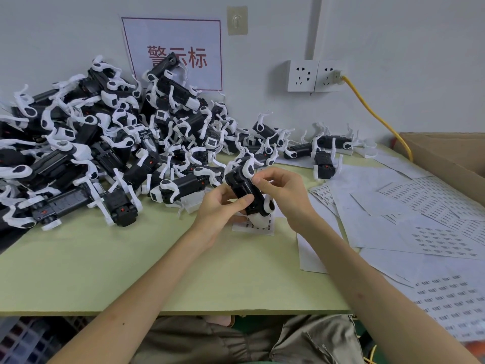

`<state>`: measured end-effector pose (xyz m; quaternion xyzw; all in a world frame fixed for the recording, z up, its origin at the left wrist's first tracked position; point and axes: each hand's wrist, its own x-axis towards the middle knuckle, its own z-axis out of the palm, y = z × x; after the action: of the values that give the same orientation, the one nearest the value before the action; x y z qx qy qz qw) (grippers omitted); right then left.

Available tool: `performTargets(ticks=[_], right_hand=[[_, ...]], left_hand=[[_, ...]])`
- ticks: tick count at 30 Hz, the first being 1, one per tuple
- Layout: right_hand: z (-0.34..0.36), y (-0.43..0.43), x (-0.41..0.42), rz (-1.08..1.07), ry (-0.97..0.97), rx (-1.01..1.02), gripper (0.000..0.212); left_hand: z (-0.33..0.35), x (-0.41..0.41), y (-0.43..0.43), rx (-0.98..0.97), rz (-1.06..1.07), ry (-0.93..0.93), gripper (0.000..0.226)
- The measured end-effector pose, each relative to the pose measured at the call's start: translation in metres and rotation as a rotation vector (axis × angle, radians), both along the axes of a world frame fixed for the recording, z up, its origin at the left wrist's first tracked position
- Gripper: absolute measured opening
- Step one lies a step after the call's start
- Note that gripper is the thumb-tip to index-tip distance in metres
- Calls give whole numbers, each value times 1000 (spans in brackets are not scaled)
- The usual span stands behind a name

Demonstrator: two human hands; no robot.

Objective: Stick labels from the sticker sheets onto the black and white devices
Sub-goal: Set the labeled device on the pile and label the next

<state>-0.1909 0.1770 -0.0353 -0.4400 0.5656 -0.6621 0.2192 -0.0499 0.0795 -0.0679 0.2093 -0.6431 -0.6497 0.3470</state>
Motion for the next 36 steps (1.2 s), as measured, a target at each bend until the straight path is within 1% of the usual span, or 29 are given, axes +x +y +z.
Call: performTargets(ticks=[6,10,14,17,21,23,26,30,34,36], right_hand=[[3,3,1,22,-19,-7,14],[5,5,0,18,-51,6,12],[7,6,0,-31,-85,23,24],[6,4,3,-15,-70,61,27],[6,2,8,-9,-95,106,32],[8,2,5,-36,-125,111,30],[9,4,-1,-59,-191,100,27],[11,6,-4,-78,-196,111,25],[10,6,-4,-79,-189,144,26],[10,7,-3,-75,-182,160,27]], left_hand=[[1,1,2,-50,2,-23,22],[2,3,3,-77,-19,-35,23],[4,5,5,-72,-74,-57,25],[7,3,5,-13,-74,-62,32],[9,4,3,101,-125,9,38],[10,5,4,146,-145,23,40],[12,4,4,227,-113,45,35],[15,8,2,380,-125,83,41],[17,9,2,418,-98,100,39],[19,9,3,409,-91,33,40]])
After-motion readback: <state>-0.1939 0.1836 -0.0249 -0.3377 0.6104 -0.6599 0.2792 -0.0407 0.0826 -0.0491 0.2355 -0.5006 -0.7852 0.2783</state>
